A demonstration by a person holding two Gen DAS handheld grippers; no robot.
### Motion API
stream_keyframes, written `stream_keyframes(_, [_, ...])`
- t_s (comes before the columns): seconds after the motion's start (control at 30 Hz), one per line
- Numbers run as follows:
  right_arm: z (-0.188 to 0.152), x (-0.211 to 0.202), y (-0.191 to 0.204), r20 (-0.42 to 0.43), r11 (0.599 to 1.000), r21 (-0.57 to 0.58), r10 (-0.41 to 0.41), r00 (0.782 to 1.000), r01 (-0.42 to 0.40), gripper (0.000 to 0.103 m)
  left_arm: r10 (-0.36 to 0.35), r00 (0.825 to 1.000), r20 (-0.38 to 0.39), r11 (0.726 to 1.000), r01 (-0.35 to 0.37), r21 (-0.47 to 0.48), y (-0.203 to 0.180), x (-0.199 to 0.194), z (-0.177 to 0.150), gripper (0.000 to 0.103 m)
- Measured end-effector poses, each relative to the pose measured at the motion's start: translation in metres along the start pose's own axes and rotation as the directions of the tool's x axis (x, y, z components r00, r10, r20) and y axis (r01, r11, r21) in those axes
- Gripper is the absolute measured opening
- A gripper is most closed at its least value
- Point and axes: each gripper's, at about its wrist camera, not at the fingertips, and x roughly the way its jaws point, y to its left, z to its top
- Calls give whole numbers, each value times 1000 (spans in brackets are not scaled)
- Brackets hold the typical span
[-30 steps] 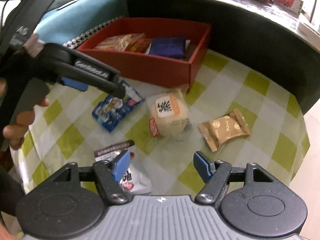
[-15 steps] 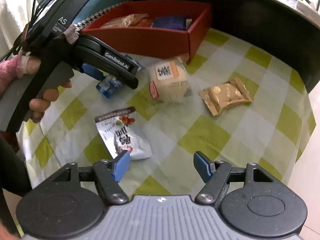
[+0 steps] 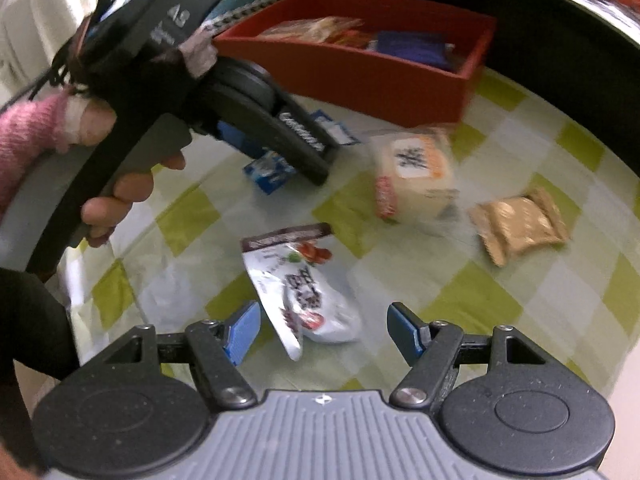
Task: Organize snacks
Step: 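Grasp the blue coconut packet with the left tool while the right tool grasps the white date packet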
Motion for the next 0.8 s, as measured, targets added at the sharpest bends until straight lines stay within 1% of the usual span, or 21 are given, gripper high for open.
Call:
stream_keyframes(0.1, [8, 10, 5, -14, 1000, -27, 10, 1000, -10, 72, -15, 1000, 2, 1000, 15, 6, 6, -3, -1, 68])
stream_keyframes(0.2, [14, 24, 8, -44, 999, -46, 8, 999, -10, 72, -30, 1000, -3, 1000, 30, 6, 9, -4, -2, 68])
stream_keyframes(0.3, [17, 35, 6, -66, 999, -45, 14, 998, -17, 72, -38, 999, -11, 999, 38, -4, 18, -8, -2, 71])
stream_keyframes(0.33, [18, 36, 7, -61, 998, -54, 10, 998, -13, 72, -41, 999, -12, 999, 41, -8, 21, -7, -2, 72])
stream_keyframes(0.37, [19, 37, 7, -57, 998, -55, 10, 998, -13, 73, -43, 999, -16, 999, 43, -13, 22, -7, -1, 73])
stream_keyframes(0.4, [20, 38, 7, -58, 999, -48, 16, 998, -18, 73, -47, 999, -21, 999, 47, -18, 23, -7, -1, 78])
stream_keyframes(0.47, [20, 39, 7, -58, 999, -38, 27, 998, -29, 79, -57, 998, -31, 998, 56, -31, 27, -5, 0, 86])
stream_keyframes(0.5, [20, 39, 7, -57, 999, -37, 31, 998, -33, 81, -58, 998, -36, 998, 56, -35, 29, -3, 1, 86])
stream_keyframes(0.57, [18, 41, 8, -47, 998, -43, 41, 998, -44, 90, -61, 997, -46, 998, 59, -39, 34, 5, 4, 87])
stream_keyframes(0.6, [16, 42, 9, -39, 998, -37, 47, 998, -48, 92, -63, 997, -45, 997, 62, -41, 35, 6, 5, 88])
stream_keyframes(0.67, [15, 43, 8, -25, 997, -13, 73, 997, -73, 103, -57, 997, -45, 998, 56, -40, 35, 8, 8, 89])
stream_keyframes(0.7, [15, 44, 7, -20, 996, -5, 85, 996, -85, 103, -52, 998, -45, 998, 50, -37, 34, 10, 7, 91])
stream_keyframes(0.8, [15, 45, 8, -22, 996, -14, 85, 996, -86, 103, -40, 998, -47, 999, 39, -23, 31, 14, 8, 92])
